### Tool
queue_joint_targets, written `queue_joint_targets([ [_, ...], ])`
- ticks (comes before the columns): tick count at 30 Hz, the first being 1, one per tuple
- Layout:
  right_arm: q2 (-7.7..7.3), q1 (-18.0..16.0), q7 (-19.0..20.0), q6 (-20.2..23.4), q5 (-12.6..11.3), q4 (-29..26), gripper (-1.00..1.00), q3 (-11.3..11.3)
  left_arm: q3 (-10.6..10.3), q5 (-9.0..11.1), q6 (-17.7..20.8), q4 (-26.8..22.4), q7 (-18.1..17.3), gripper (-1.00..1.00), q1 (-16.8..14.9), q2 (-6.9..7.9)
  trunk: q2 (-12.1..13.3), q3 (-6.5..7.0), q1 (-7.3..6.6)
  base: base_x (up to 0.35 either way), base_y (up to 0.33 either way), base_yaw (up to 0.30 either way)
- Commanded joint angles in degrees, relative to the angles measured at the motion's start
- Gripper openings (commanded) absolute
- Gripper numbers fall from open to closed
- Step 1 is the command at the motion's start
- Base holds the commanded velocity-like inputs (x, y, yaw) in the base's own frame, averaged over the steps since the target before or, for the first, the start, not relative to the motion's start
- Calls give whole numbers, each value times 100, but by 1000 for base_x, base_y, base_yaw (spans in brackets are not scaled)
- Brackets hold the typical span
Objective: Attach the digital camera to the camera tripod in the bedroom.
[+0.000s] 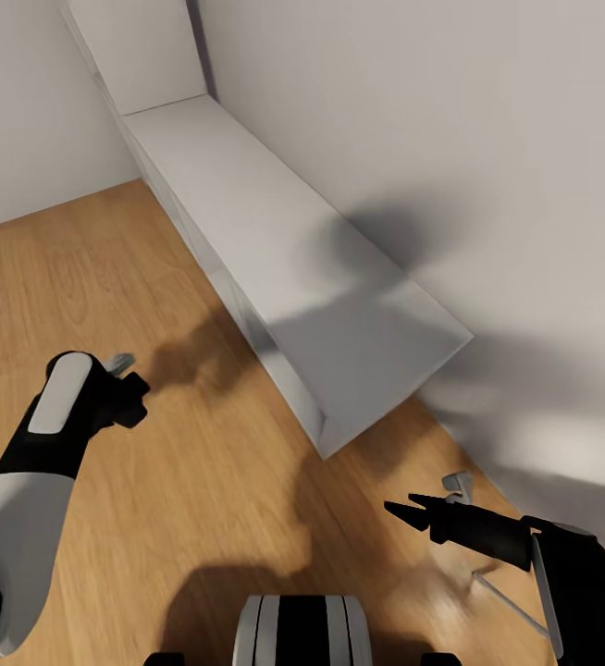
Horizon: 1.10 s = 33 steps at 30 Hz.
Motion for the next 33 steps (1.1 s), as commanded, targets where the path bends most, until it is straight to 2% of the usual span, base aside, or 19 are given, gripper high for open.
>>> queue_joint_targets([
  [1,2,-5,57,37,56,-6,100,-9,5,28,146,-68,36,-100,-1,3,0,19,-3,0,0,0],
  [3,2,-5,57,37,56,-6,100,-9,5,28,334,-227,29,-100,4,5,3,63,-8,0,0,0],
  [5,2,-5,57,37,56,-6,100,-7,5,29,791,-677,-35,-100,16,9,5,108,-13,0,0,0],
  [8,2,-5,57,37,56,-6,100,0,5,29,1046,-932,-80,-100,27,10,9,174,-21,0,0,0],
  [16,2,-5,57,37,60,-6,100,20,-1,52,1420,-1212,-125,-100,55,5,20,351,-42,0,0,0],
  [23,2,-5,50,37,70,-6,100,32,-83,44,1480,-1248,-402,-100,186,2,29,506,-60,0,0,0],
  [28,2,-5,49,37,73,-6,100,6,-373,19,1472,-1337,-857,-100,405,3,36,617,-73,0,0,0],
  [29,2,-5,49,37,73,-6,100,-1,-446,-18,1457,-1447,-1026,-100,541,5,38,639,-75,0,0,0],
  [33,2,-5,49,31,73,-6,100,-2,-498,-177,1425,-1641,-1169,-100,766,3,43,728,-86,0,0,0],
])
